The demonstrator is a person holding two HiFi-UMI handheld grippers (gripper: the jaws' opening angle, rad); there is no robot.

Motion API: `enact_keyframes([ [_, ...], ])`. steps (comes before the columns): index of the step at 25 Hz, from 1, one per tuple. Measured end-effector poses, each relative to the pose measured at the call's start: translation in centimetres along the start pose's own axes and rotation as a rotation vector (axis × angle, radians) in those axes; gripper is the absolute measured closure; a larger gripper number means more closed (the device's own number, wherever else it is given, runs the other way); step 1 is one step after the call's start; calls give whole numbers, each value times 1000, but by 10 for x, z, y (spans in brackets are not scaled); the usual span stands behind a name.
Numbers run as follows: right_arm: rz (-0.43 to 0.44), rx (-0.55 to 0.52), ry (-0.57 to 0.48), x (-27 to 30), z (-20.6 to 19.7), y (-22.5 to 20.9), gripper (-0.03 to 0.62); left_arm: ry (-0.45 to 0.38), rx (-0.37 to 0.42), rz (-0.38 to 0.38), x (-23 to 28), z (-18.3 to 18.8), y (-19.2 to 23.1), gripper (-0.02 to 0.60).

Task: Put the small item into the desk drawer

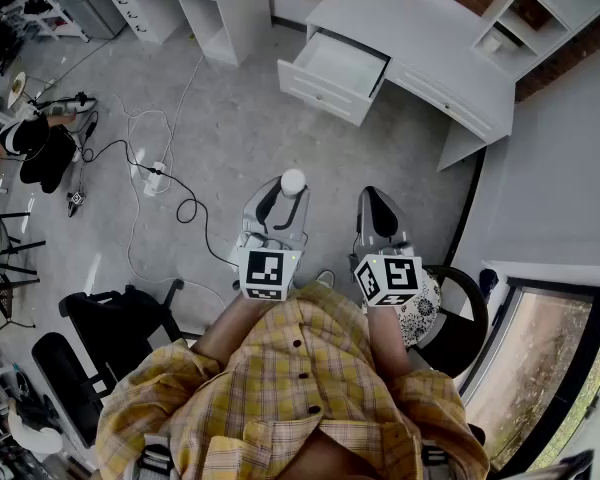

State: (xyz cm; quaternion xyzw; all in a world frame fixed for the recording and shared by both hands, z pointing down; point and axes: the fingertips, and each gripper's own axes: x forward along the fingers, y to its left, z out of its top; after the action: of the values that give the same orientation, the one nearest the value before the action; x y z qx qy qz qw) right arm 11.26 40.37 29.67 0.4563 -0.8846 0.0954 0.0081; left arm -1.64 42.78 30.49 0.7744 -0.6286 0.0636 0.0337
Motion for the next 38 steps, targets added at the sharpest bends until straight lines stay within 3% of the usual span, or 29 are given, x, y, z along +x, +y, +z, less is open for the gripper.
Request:
enact_keyframes([
  [11,-15,2,0,5,-1,17,606,-4,-9,-25,-5,-3,13,413],
  [25,-59,-28,-48,24,7,60,606,-49,-27,-66,-6,1,60,411],
  [38,-71,-14,-72,61,11,51,606,-42,-9,-105,22,0,72,412],
])
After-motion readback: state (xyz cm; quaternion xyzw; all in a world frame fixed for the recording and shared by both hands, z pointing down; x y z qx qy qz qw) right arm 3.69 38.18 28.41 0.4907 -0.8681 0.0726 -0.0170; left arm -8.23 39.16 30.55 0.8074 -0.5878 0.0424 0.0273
